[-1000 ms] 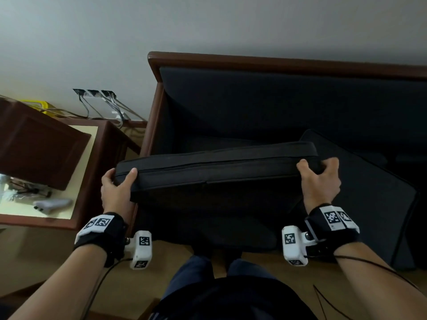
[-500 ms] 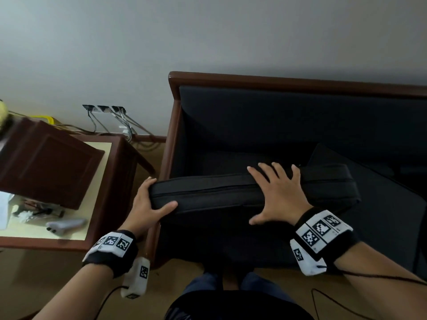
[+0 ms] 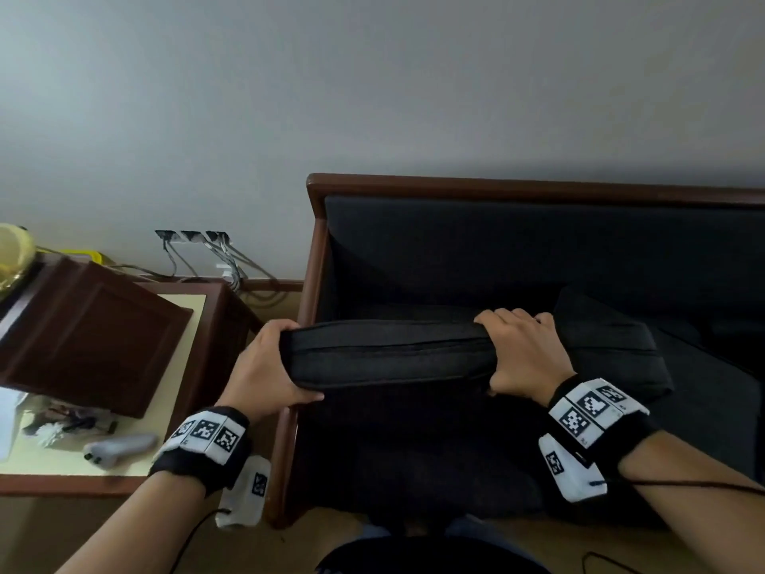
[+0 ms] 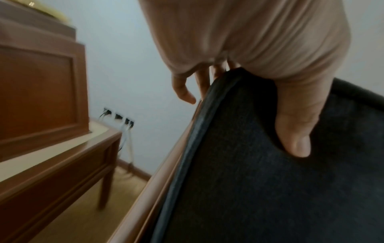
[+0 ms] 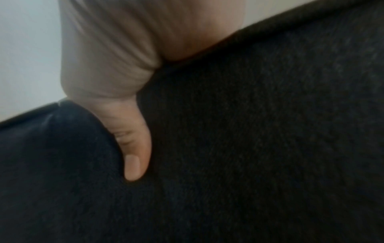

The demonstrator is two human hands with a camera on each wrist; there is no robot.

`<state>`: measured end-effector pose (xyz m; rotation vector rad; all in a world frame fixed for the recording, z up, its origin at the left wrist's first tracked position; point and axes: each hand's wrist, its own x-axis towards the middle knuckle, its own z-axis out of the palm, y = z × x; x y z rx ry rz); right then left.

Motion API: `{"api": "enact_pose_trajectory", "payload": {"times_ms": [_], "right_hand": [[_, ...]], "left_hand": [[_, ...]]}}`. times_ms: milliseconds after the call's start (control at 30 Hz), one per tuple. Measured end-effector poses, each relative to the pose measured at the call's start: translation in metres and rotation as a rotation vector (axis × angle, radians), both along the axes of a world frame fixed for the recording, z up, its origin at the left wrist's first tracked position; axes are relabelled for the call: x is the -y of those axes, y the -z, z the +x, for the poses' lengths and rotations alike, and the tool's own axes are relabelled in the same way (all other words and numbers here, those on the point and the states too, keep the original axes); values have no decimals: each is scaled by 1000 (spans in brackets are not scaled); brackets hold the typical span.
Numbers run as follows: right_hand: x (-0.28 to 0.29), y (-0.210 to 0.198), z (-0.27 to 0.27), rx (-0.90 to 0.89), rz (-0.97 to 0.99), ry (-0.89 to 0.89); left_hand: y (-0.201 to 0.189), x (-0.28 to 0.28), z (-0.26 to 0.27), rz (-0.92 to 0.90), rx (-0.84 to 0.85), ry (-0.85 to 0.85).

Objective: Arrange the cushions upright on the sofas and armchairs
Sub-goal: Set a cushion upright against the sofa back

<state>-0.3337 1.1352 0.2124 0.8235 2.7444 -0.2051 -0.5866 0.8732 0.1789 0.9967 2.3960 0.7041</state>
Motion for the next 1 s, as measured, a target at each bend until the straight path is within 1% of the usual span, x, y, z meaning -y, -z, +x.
{"api": "enact_pose_trajectory", "payload": {"times_ms": [100, 167, 267, 367, 467, 533, 567, 633, 700, 767, 867, 933, 1000], "right_hand": [[-24, -32, 4, -109, -39, 86], [-39, -51, 8, -226, -23, 131], [-64, -70, 19, -411, -11, 183], [-88, -72, 29, -549, -56, 248], [-106, -60, 33, -667, -159, 291], [-113, -46, 29, -690, -239, 316], [-114, -39, 24, -677, -275, 332], [-113, -24, 12, -640, -361, 340], [-109, -12, -3, -662, -438, 303], [-101, -2, -14, -692, -510, 248], [-85, 14, -22, -673, -622, 227], [-78, 25, -19, -669, -643, 262], [-80, 32, -9, -685, -647, 324]], "left_hand": [[-52, -36, -14, 126, -104, 53], [-86, -56, -16, 190, -133, 89], [-130, -85, -9, 320, -160, 102], [-178, -118, 5, 430, -218, 116], [-219, -152, 23, 523, -280, 213], [-234, -174, 35, 538, -317, 267], [-239, -184, 42, 514, -337, 292], [-236, -204, 54, 418, -375, 329], [-217, -221, 65, 310, -403, 366], [-184, -231, 74, 207, -424, 409], [-128, -232, 82, 76, -428, 435], [-103, -231, 91, 88, -429, 438], [-95, -235, 99, 166, -432, 477]]}}
